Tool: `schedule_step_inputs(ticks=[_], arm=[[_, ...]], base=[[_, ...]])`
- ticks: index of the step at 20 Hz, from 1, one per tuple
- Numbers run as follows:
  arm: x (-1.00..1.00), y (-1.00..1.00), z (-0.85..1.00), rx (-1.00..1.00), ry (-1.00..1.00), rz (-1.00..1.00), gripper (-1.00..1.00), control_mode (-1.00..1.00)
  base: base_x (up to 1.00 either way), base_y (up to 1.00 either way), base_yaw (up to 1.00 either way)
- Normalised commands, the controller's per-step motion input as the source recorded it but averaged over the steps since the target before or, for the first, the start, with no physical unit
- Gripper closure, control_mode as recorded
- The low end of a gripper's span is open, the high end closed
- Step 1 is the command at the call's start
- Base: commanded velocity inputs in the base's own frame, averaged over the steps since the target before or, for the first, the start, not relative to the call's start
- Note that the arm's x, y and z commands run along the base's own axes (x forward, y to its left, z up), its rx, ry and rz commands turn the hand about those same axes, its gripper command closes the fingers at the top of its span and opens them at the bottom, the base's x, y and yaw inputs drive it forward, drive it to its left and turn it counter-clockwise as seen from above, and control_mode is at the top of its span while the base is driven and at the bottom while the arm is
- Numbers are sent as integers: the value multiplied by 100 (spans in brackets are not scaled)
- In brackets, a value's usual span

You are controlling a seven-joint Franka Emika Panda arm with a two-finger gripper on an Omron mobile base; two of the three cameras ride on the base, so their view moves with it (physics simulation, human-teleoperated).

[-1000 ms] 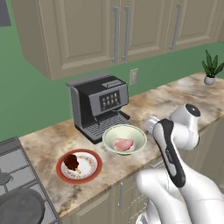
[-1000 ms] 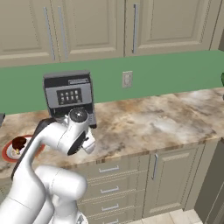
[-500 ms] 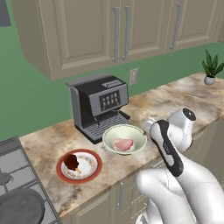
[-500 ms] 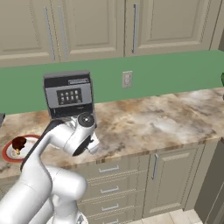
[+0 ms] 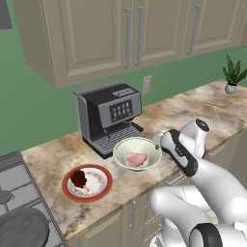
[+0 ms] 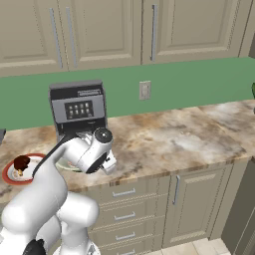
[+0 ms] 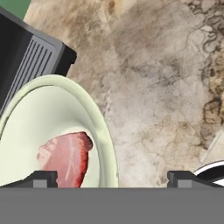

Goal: Place one of the steaks on the plate and the other in the bowl. Then place the bowl in the fridge.

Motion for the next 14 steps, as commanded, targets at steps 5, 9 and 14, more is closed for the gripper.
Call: schedule_step_inputs(ticks=[5, 9, 14], arm=[[3, 22, -41, 0, 0, 0, -100, -100], [6, 21, -45, 0, 0, 0, -100, -100], [8, 5, -47, 0, 0, 0, -100, -100]], base=[[0, 0, 0], [0, 0, 0], [0, 0, 0]])
